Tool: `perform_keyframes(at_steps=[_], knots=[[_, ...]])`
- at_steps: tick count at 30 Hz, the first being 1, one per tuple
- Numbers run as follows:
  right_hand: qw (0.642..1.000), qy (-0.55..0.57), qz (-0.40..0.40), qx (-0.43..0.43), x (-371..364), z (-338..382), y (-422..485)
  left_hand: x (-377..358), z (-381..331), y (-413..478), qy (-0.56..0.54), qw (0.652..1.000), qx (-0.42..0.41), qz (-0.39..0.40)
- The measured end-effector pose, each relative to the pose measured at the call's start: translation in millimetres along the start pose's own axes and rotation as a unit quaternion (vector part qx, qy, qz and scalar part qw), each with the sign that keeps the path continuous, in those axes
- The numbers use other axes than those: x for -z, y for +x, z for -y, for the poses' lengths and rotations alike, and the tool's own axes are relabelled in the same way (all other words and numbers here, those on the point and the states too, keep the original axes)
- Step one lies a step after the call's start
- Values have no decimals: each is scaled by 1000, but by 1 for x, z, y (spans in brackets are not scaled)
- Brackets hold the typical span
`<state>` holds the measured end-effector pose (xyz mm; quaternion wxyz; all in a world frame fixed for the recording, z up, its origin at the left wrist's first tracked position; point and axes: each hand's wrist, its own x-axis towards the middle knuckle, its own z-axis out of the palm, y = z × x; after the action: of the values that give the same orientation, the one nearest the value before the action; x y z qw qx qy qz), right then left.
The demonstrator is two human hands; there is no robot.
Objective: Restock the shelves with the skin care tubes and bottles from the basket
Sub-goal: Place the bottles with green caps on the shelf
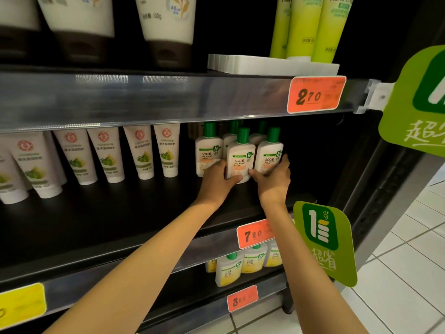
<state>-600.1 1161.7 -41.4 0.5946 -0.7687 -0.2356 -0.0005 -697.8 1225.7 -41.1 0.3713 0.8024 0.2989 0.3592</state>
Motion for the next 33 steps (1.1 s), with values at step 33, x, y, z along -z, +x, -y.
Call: perform_keyframes(at_steps=[33], knots=[[831,234,482,152,-75,143,-412,416,29,-421,133,964,171,-153]])
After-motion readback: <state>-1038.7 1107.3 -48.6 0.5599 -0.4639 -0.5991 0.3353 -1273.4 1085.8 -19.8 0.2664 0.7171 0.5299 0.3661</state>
